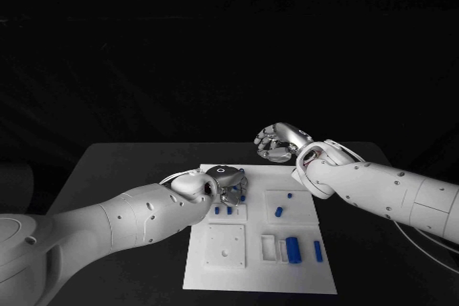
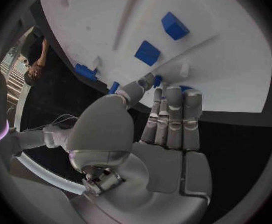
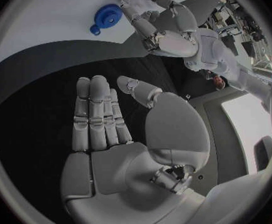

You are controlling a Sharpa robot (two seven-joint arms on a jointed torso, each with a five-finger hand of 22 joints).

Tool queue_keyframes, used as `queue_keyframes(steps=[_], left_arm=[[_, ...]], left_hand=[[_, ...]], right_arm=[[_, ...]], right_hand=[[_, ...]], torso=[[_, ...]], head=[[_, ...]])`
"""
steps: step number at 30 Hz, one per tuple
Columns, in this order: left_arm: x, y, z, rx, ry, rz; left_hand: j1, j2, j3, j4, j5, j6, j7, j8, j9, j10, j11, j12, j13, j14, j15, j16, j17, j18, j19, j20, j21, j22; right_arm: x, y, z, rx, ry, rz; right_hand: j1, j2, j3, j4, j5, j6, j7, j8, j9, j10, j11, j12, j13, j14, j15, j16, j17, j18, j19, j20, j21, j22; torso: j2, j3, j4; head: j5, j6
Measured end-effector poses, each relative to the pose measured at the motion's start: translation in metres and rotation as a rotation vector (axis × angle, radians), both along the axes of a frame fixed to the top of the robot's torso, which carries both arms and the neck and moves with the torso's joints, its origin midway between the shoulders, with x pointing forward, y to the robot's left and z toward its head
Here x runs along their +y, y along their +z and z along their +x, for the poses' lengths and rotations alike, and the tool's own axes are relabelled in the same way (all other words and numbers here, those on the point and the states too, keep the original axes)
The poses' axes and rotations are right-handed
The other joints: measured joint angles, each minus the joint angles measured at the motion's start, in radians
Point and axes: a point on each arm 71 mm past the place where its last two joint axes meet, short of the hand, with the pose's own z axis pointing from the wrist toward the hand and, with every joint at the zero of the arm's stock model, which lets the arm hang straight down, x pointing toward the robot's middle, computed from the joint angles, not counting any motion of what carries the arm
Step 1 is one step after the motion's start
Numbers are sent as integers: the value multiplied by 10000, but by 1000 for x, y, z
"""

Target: Assemble the parts on the task board

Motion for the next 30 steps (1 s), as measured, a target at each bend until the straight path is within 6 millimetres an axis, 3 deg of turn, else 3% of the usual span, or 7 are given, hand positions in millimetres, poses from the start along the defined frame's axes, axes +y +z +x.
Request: queue_keyframes(steps=[30], left_arm=[[-9,-7,2,111,108,-130]], left_hand=[[-72,167,2,52,0,-92,19,-51,-142,92,-19,0,-66,109,-39,178,-116,-3,108,-34,78,47]], right_arm=[[7,3,-2,102,196,35]], right_hand=[[-40,-40,0,0,-1,10,-10,0,0,-3,0,0,19,14,16,0,20,0,15,19,-1,12]], torso=[[2,-13,13]], head=[[-108,-64]])
